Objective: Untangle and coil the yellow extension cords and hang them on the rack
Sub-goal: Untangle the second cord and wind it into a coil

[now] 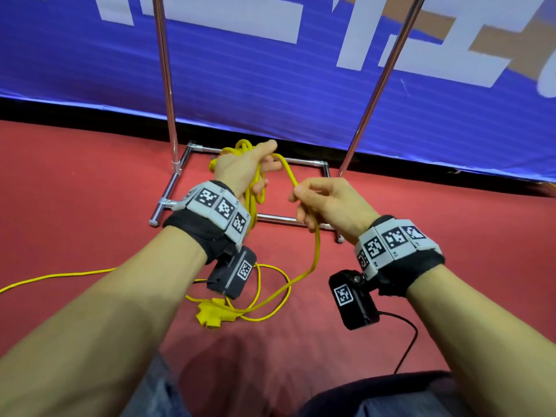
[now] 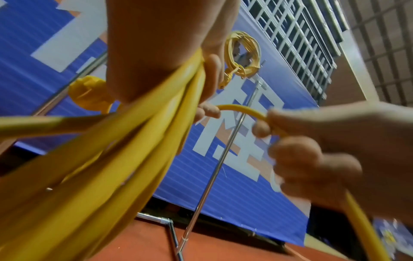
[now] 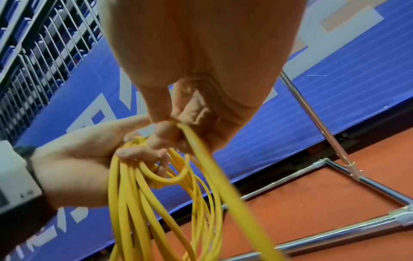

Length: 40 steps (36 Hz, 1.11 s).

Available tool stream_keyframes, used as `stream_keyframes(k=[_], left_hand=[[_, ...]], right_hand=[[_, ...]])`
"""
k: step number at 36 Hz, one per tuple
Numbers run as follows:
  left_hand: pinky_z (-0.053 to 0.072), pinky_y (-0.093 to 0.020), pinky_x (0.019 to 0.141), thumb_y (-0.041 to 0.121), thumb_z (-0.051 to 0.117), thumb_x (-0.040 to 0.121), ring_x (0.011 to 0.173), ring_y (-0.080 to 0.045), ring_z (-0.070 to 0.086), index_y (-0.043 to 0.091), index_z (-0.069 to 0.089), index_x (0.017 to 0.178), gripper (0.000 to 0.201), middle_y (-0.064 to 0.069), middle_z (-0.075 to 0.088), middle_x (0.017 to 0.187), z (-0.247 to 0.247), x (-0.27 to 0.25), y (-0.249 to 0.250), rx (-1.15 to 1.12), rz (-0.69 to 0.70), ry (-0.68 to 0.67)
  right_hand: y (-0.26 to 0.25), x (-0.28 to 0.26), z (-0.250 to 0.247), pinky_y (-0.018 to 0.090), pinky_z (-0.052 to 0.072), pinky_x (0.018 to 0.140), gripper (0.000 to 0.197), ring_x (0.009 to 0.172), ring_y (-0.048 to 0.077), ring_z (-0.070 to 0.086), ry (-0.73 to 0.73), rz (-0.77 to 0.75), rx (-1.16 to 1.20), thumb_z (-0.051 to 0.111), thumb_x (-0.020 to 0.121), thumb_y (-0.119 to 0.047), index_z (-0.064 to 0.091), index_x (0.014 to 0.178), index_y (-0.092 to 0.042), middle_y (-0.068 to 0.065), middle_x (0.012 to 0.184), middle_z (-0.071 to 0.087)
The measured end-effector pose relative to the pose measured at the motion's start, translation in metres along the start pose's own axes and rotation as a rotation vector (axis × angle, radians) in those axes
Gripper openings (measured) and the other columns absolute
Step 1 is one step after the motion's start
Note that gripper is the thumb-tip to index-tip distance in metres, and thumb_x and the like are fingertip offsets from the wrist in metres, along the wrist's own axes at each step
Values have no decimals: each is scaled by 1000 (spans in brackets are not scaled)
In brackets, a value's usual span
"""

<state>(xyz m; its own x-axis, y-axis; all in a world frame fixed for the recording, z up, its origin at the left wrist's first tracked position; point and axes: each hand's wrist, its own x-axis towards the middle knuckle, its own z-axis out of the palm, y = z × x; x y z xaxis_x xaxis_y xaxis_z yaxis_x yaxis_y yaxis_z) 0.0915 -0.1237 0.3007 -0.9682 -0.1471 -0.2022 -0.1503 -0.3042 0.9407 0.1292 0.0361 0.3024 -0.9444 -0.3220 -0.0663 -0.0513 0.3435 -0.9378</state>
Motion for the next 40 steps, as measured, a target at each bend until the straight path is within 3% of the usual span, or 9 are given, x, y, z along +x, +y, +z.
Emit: stream_keyframes(k=[9,14,18,24,28,31,33,35,40], left_hand=[[39,-31,50,23,81,64,32,-21,37,7,61,59,26,-12,43,38,15,-11,-21,101,-92,-32],[40,-30,51,13,72,77,33,-21,39,5,68,47,31,-22,66,64,11,-3,-6,-2,-49,51],[36,-23,47,7,65,86,28,-14,34,4,59,73,14,-11,73,72,-6,7,8,-179,-1,113],[38,-26,52,30,72,84,27,-14,32,10,62,77,23,-9,76,90,-6,2,4,-8,-5,32],[39,-29,50,29,80,71,35,-19,33,7,66,75,26,-17,71,76,6,-10,-9,21,-4,-30],[43,-44,55,26,81,59,37,-24,39,8,65,59,25,-19,48,51,12,-14,-14,37,-49,-36],[47,-46,53,18,78,68,35,-24,42,-1,63,60,26,-16,42,43,13,-15,-12,27,-67,-50],[47,-34,45,13,70,80,31,-23,42,-14,64,75,28,-13,40,37,13,-16,-7,-23,-55,-99],[45,-20,46,2,59,88,29,-12,46,-8,61,92,10,-12,66,55,8,-9,5,-107,19,-51]], right_hand=[[-6,14,10,21,36,41,31,39,16,47,77,-21,-142,53,98,-23,66,75,-6,7,53,59],[-2,3,10,26,43,47,41,43,22,52,-78,143,10,45,101,-29,58,71,-5,9,50,56],[6,-9,2,30,50,60,35,54,25,59,-184,221,88,40,102,-19,58,79,-1,8,52,55],[-2,-2,7,25,43,45,32,48,21,57,-117,104,39,39,103,-15,59,82,-1,8,51,54],[-11,10,16,23,37,39,35,45,22,54,-4,10,-17,38,103,-16,57,77,-5,5,48,55],[-14,14,16,23,37,39,35,47,22,55,37,-16,-14,38,103,-18,57,76,-5,16,57,57],[-14,13,16,24,40,41,37,47,23,55,31,4,12,38,103,-23,57,77,-5,10,51,55],[-15,9,15,25,47,47,42,49,24,57,5,61,86,38,104,-28,57,75,-4,7,47,53],[-12,-2,10,38,53,76,27,68,29,60,-110,140,254,38,101,-13,58,83,-6,14,64,58]])
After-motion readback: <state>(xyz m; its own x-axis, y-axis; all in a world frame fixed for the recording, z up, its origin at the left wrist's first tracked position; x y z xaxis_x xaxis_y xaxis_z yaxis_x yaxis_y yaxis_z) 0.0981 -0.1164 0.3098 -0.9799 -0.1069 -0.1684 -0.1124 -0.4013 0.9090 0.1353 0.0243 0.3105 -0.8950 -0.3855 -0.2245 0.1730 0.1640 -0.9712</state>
